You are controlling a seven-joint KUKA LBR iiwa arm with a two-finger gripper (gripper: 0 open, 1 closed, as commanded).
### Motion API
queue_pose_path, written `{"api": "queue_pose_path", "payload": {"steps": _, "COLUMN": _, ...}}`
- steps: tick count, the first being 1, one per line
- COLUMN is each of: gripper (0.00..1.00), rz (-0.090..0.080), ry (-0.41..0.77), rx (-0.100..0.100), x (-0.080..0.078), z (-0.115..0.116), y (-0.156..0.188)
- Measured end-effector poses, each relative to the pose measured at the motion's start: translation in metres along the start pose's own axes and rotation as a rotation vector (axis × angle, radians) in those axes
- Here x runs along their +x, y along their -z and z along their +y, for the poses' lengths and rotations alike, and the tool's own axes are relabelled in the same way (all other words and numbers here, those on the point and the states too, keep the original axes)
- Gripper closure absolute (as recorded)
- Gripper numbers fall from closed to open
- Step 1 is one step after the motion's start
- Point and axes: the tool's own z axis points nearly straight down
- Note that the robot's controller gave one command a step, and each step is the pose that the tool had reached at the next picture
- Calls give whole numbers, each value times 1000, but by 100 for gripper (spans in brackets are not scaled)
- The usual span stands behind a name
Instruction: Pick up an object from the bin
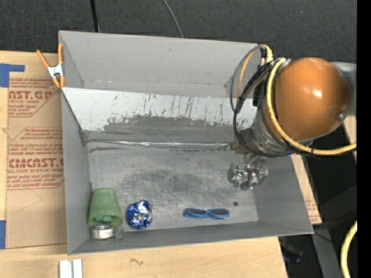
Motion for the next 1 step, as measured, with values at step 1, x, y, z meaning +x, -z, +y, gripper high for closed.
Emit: {"api": "queue_pose_path", "payload": {"steps": 1, "gripper": 0, "rz": -1, "ry": 0, "rx": -4, "x": 0, "z": 1, "y": -1}}
